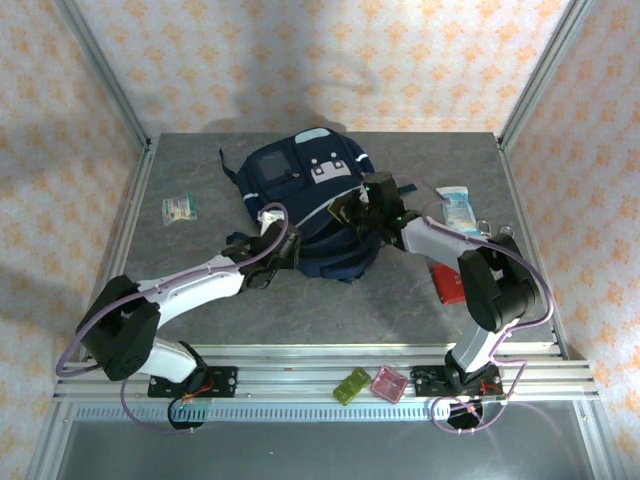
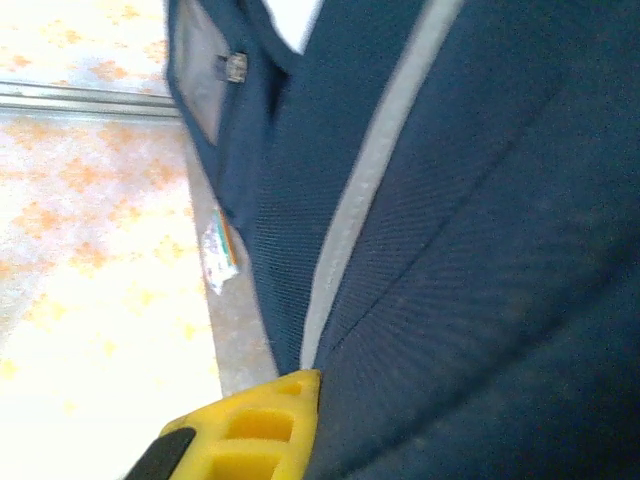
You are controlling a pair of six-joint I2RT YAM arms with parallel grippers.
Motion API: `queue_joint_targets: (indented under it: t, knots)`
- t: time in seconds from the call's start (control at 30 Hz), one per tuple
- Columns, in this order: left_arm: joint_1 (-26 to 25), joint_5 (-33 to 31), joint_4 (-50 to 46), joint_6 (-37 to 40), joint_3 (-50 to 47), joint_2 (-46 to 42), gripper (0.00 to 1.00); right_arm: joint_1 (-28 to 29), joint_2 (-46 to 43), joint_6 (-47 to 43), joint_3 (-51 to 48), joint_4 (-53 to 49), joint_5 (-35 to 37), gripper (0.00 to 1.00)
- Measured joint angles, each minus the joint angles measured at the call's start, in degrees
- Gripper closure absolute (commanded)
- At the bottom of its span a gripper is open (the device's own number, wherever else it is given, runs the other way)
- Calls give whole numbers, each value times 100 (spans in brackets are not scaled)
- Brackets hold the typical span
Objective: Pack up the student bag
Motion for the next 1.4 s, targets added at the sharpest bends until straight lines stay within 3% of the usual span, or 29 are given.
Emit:
queue_joint_targets:
  t: [0.27, 0.53, 0.63, 0.7, 0.73, 0.93, 1.03, 1.1, 1.2, 1.4]
  knots:
    - [-376, 11, 282, 540, 315, -9, 38, -15, 0, -133, 256, -210, -111, 90]
    - [-492, -527, 675, 1117, 997, 1108, 39, -11, -2, -184, 256, -245, -212, 76]
    - [-483, -927, 708, 1244, 1226, 1539, 52, -11, -13, -238, 256, -282, -229, 71]
    - [-431, -1145, 704, 1252, 1416, 1775, 74, -17, -55, -304, 256, -387, -208, 66]
    - [-396, -1191, 695, 1255, 1486, 1829, 79, -28, -92, -332, 256, -446, -201, 64]
    - [-155, -1217, 682, 1300, 1622, 1864, 85, -46, -791, -839, 116, -1008, -66, 55]
    - [-94, -1178, 616, 1309, 1622, 1853, 78, -153, -1394, -1121, -160, -1497, 208, 48]
    - [-87, -1093, 531, 1309, 1622, 1816, 63, -369, -1915, -1276, -444, -1919, 483, 41]
    - [-90, -911, 411, 1217, 1620, 1705, 49, -807, -2693, -1471, -885, -2546, 1032, 30]
    - [-267, -470, 164, 988, 1620, 1294, 42, -1626, -3707, -1792, -1539, -3609, 2192, 29]
